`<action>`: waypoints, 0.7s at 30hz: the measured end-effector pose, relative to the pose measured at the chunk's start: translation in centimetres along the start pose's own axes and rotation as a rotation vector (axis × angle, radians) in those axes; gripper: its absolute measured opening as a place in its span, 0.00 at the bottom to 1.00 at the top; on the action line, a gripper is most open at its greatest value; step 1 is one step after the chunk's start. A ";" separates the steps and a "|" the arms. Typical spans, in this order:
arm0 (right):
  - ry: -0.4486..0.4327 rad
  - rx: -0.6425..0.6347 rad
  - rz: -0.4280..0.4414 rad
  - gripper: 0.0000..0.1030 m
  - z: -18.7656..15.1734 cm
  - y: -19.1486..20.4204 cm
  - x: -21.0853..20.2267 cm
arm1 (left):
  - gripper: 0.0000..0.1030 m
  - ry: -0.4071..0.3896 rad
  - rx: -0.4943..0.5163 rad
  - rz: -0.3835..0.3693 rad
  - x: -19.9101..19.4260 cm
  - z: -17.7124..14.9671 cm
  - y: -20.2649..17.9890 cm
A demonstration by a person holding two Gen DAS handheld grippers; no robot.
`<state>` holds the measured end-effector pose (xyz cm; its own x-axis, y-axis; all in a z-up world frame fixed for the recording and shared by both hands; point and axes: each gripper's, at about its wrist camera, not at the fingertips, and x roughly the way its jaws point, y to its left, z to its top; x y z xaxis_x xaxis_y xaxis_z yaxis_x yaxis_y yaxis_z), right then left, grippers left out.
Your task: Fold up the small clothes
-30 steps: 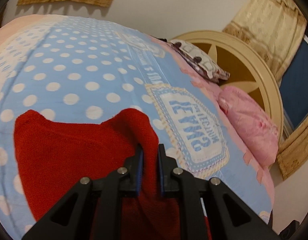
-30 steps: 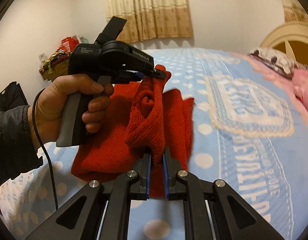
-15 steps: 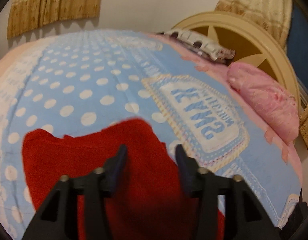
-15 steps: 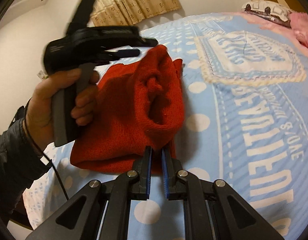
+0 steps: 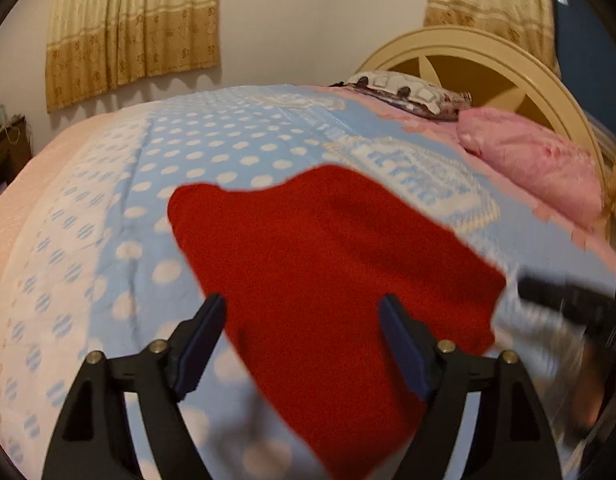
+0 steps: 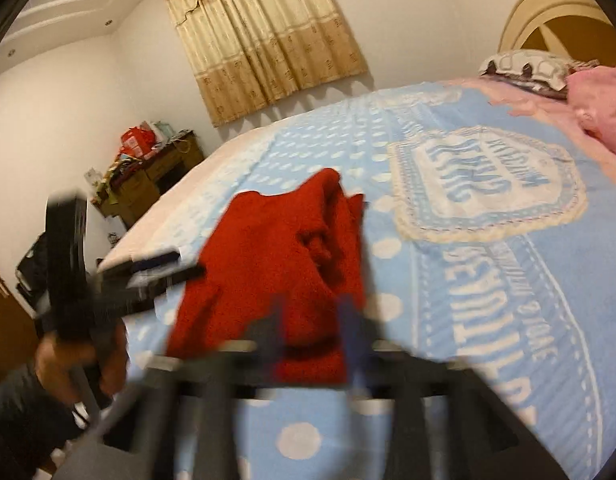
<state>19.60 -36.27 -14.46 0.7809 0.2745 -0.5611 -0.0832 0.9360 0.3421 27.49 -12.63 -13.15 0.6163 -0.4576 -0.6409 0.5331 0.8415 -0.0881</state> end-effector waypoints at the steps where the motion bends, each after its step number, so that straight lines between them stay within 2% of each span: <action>1: 0.000 0.023 0.023 0.78 0.3 0.0 0.2 | 0.79 0.002 0.011 -0.001 -0.1 -0.6 -0.3; 3: 0.017 0.037 0.052 0.78 0.9 0.0 1.0 | 0.79 0.013 0.037 -0.009 0.0 -1.6 -0.9; 5: 0.059 0.014 -0.032 0.77 1.3 0.4 2.5 | 0.79 0.023 0.052 -0.007 0.5 -2.4 -1.3; 6: 0.071 0.006 -0.049 0.65 1.3 0.4 3.0 | 0.79 0.024 0.054 -0.006 0.6 -2.8 -1.2; 7: 0.102 0.005 -0.057 0.38 1.3 0.4 3.8 | 0.79 0.023 0.053 -0.001 0.7 -3.2 -1.1; 9: 0.151 0.048 -0.082 0.14 1.1 -0.6 4.7 | 0.79 0.017 0.048 -0.001 0.7 -3.6 -0.8; 10: 0.181 0.090 -0.056 0.09 0.8 -1.1 4.7 | 0.80 0.020 0.038 -0.007 0.7 -3.5 -0.4; 12: 0.195 0.119 -0.021 0.08 0.3 -1.5 4.3 | 0.87 0.049 0.040 -0.013 0.8 -3.7 -0.2; 14: 0.218 0.133 -0.009 0.08 -0.4 -1.4 3.6 | 0.88 0.077 0.031 -0.040 0.8 -4.4 0.4; 18: 0.253 0.165 -0.027 0.08 -1.2 -2.5 4.5 | 0.92 0.075 -0.038 -0.097 0.5 -4.9 1.8; 21: 0.273 0.209 -0.004 0.08 -1.0 -3.3 4.9 | 0.93 0.043 -0.066 -0.080 -0.2 -4.7 2.1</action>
<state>23.06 -37.79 -19.05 0.5839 0.3463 -0.7343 0.0703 0.8795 0.4706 25.76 -9.38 -16.81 0.5468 -0.5124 -0.6621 0.5394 0.8204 -0.1895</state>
